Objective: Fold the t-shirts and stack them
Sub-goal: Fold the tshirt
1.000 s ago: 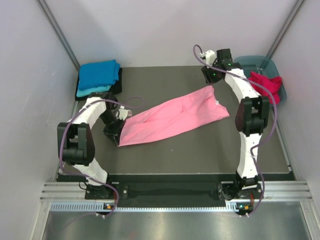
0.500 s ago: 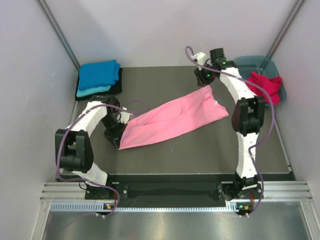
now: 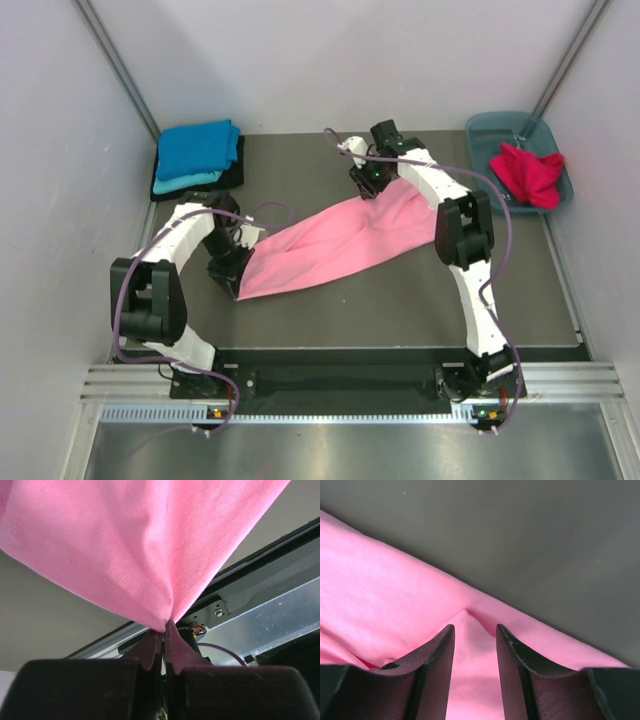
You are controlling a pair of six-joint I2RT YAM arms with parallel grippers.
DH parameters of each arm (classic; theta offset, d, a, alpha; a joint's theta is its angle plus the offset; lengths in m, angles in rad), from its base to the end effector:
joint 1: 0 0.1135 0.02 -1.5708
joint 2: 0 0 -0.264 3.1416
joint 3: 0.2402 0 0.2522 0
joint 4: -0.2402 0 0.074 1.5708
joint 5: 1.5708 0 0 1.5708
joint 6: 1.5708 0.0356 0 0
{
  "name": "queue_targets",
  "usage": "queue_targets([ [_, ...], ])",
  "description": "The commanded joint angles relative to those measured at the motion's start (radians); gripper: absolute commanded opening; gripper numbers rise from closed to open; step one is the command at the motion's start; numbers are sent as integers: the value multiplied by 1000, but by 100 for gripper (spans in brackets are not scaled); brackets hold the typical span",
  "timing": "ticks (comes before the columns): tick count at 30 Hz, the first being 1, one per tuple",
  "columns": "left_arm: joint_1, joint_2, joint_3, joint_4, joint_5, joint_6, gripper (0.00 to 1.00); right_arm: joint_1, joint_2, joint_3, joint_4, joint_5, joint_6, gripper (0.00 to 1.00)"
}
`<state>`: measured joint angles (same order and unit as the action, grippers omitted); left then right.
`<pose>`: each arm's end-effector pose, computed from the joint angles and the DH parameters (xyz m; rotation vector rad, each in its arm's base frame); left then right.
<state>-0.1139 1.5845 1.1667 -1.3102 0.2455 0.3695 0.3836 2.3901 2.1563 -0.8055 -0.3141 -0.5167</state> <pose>0.2522 -0.0376 0.2257 -0.6879 -2.9118 0.3961 0.4779 0.2047 0.2024 -1.2178 2.2656 0.3595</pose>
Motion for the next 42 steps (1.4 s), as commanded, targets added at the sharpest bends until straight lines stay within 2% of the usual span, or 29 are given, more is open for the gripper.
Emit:
queue_targets([
  [1,-3,-38,-7,-52,-5,20,0,0,-5,56,11,26,-22,40],
  [15,-3,-11,-1,-47,-2,20,0,0,41,68,-34,21,-20,40],
  [18,-3,-12,-1,-46,-3,20,0,-2,50,76,-43,10,-19,30],
  [19,-3,-12,-1,-46,-5,19,0,0,52,79,-46,9,-16,20],
  [22,-3,-12,1,-46,-5,20,0,-2,44,77,-37,1,-14,7],
  [27,-3,-8,-1,-44,-5,22,0,3,-28,71,18,-22,-14,0],
  [32,-4,-1,-1,-41,-5,22,0,14,-123,25,95,-37,-35,0],
  [36,-10,9,4,-38,-5,22,0,34,-121,23,98,-42,-57,1],
  [38,-12,12,8,-38,-5,19,0,43,-106,24,101,-42,-55,4],
  [39,-12,14,8,-38,-6,19,0,46,-101,23,103,-36,-51,9],
  [40,-12,14,10,-38,-5,19,0,47,-97,23,114,-31,-45,26],
  [42,-12,12,10,-41,-5,17,0,52,-91,22,127,-7,-16,38],
])
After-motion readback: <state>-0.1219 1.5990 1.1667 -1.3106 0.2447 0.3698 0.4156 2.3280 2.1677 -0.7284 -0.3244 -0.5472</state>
